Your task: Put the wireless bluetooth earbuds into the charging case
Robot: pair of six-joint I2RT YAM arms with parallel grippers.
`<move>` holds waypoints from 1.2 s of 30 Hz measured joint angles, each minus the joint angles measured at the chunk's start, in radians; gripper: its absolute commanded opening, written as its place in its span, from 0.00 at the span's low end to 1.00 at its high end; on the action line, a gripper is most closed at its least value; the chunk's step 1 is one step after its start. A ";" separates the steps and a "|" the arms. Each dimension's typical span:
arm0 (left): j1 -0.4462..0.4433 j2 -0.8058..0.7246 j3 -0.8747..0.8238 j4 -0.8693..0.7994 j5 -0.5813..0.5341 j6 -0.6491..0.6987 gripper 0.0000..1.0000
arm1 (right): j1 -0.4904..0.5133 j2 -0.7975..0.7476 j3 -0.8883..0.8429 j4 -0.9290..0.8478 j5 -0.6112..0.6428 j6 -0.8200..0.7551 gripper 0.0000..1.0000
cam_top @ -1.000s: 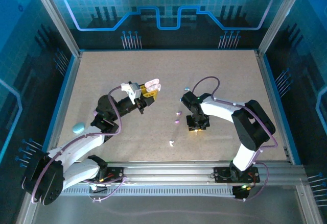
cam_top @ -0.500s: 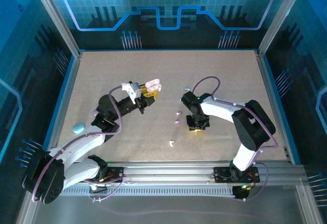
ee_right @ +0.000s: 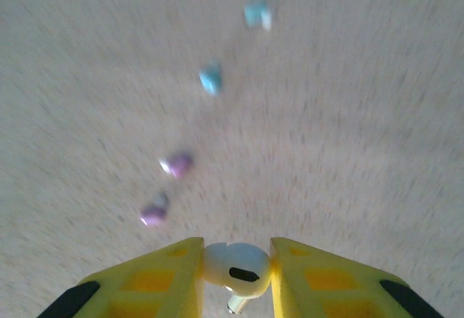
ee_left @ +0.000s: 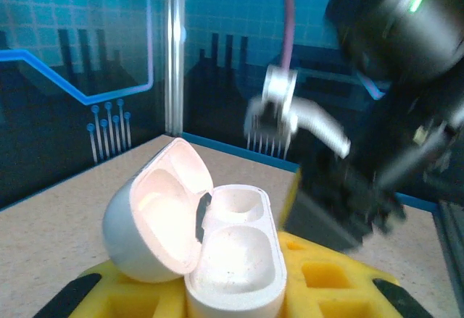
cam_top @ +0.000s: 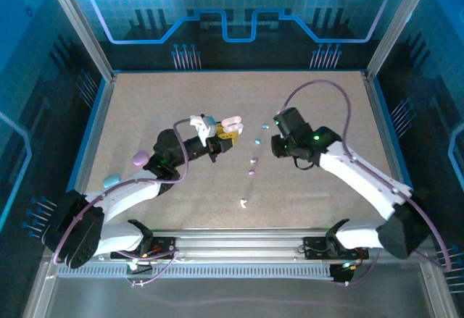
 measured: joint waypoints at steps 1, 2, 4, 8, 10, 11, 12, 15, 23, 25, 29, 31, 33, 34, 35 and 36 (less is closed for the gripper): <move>-0.012 0.018 0.009 0.009 0.000 -0.001 0.25 | 0.000 -0.029 0.022 0.012 0.013 -0.018 0.29; -0.020 0.031 0.016 0.014 0.000 -0.002 0.25 | 0.000 -0.053 0.041 0.026 0.022 -0.035 0.29; -0.039 0.060 0.032 0.030 0.000 -0.011 0.25 | 0.005 -0.100 0.079 0.056 0.039 -0.072 0.29; -0.071 0.095 0.053 0.048 0.000 -0.026 0.25 | 0.037 -0.139 0.141 0.114 0.049 -0.142 0.29; -0.084 0.108 0.064 0.056 -0.001 -0.027 0.25 | 0.060 -0.138 0.163 0.139 0.042 -0.169 0.29; -0.089 0.112 0.068 0.060 -0.001 -0.027 0.25 | 0.069 -0.135 0.167 0.149 0.036 -0.180 0.30; -0.093 0.116 0.073 0.062 -0.001 -0.027 0.25 | 0.079 -0.132 0.169 0.159 0.028 -0.190 0.30; -0.102 0.121 0.083 0.068 -0.008 -0.027 0.25 | 0.101 -0.114 0.170 0.178 -0.003 -0.210 0.30; -0.108 0.122 0.096 0.077 -0.027 -0.034 0.25 | 0.121 -0.102 0.167 0.215 -0.055 -0.225 0.30; -0.108 0.122 0.096 0.078 -0.029 -0.040 0.25 | 0.121 -0.104 0.163 0.224 -0.062 -0.227 0.30; -0.108 0.122 0.097 0.081 -0.034 -0.053 0.25 | 0.121 -0.107 0.149 0.230 -0.075 -0.227 0.30; -0.108 0.122 0.100 0.082 -0.035 -0.054 0.25 | 0.121 -0.107 0.146 0.232 -0.081 -0.227 0.30; -0.108 0.122 0.102 0.082 -0.037 -0.059 0.25 | 0.121 -0.107 0.144 0.232 -0.088 -0.227 0.29; -0.108 0.122 0.103 0.082 -0.037 -0.063 0.25 | 0.121 -0.107 0.143 0.232 -0.092 -0.227 0.29; -0.108 0.122 0.105 0.082 -0.038 -0.067 0.25 | 0.122 -0.107 0.142 0.233 -0.095 -0.227 0.29; -0.108 0.122 0.106 0.083 -0.038 -0.072 0.25 | 0.122 -0.107 0.140 0.236 -0.099 -0.227 0.29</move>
